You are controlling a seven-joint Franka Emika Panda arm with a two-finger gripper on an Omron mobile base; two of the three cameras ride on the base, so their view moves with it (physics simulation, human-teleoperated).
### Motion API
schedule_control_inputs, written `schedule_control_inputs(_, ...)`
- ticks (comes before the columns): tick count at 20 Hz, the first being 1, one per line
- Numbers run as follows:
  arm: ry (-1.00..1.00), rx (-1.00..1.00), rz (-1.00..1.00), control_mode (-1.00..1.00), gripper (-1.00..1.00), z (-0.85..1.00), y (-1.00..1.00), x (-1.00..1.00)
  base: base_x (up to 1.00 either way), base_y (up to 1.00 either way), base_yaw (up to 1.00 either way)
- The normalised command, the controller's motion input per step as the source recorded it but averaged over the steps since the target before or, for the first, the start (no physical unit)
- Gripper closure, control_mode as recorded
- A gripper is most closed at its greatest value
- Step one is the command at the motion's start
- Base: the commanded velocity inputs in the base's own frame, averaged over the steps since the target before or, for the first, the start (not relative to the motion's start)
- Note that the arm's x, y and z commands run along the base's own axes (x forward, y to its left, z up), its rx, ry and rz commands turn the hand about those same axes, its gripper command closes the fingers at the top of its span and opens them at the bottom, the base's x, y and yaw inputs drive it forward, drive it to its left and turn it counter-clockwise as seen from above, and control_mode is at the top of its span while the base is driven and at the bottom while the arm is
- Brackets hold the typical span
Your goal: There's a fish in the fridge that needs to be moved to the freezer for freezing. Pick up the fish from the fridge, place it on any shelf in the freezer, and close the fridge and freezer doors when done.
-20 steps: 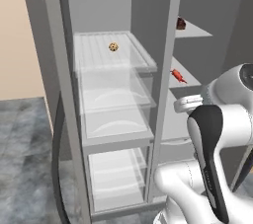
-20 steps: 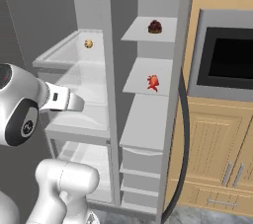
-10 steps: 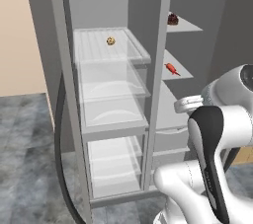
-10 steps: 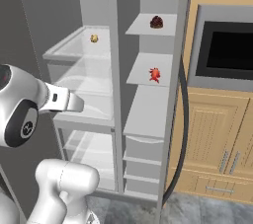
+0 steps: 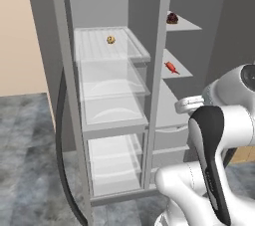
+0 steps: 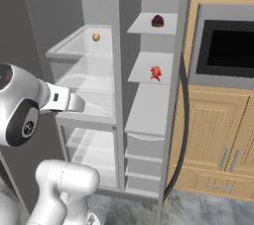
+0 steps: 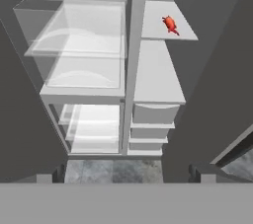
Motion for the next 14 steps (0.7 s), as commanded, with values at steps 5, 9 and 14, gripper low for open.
schedule_control_inputs(5,0.00,0.00,0.00,1.00,-1.00,0.00,0.00,0.00,-0.47,0.00,0.00)
schedule_control_inputs(9,0.00,0.00,0.00,1.00,-1.00,0.00,0.00,0.00,-0.19,0.00,0.00)
schedule_control_inputs(14,0.00,0.00,0.00,1.00,-1.00,0.00,0.00,0.00,0.00,0.00,0.00)
